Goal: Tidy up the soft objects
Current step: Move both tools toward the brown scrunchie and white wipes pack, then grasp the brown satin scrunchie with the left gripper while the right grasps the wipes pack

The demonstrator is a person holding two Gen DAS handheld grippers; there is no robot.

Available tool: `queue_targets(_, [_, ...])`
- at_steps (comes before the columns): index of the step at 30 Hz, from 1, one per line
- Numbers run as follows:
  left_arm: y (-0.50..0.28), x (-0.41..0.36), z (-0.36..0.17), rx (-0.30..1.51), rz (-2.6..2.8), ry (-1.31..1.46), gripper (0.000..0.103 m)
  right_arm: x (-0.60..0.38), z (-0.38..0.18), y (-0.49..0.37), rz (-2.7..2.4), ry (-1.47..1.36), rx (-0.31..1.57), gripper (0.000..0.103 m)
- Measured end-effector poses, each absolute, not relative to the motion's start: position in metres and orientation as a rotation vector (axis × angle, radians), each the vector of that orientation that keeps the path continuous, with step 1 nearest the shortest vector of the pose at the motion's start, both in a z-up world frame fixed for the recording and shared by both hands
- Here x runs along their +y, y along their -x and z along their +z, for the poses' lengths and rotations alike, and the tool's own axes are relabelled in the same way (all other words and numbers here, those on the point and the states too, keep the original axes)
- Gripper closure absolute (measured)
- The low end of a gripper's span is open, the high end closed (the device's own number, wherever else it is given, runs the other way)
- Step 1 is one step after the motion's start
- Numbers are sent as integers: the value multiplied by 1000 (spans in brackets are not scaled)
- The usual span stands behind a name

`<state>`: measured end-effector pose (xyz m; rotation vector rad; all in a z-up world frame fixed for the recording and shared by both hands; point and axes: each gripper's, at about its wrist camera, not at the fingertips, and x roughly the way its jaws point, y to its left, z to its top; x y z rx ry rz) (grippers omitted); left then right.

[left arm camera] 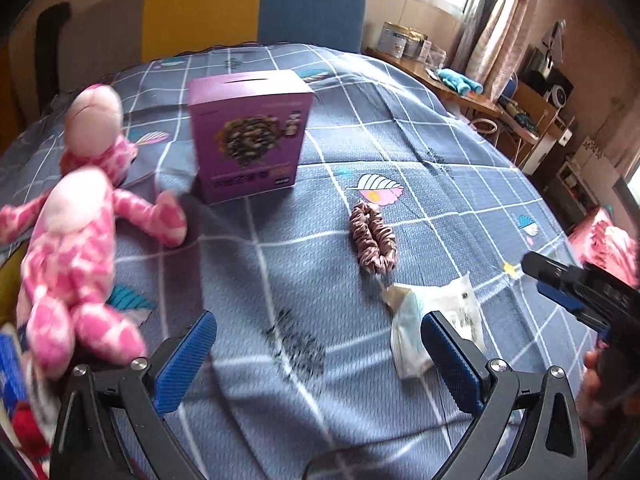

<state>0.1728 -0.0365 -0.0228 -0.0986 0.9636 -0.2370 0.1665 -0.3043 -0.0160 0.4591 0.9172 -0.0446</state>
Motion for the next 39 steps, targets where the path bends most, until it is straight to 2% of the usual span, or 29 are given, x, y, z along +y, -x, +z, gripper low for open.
queue_targets(5, [-199, -62, -29, 966, -243, 47, 6, -303, -17, -167, -30, -468, 927, 35])
queue_targets(17, [-267, -121, -62, 1019, -281, -38, 8, -305, -22, -169, 3, -512, 958, 35])
queue_targets(19, [-274, -126, -69, 1025, -271, -55, 21, -305, -23, -169, 5, -517, 963, 35])
queue_targets(21, [-281, -132, -77, 1038, -273, -81, 62, -305, -24, -170, 2, -516, 965, 35])
queue_targets(22, [-283, -134, -81, 1048, -280, -84, 64, -305, -25, -170, 0, -513, 967, 35])
queue_targets(23, [-286, -136, -86, 1070, -292, -84, 78, -305, -25, -170, 0, -514, 970, 35])
queue_targets(30, [-271, -114, -80, 1070, -328, -21, 80, -300, -29, -172, 23, -501, 983, 35])
queue_targets(39, [-211, -58, -55, 1028, -294, 64, 80, -282, -48, -180, 99, -460, 1099, 35])
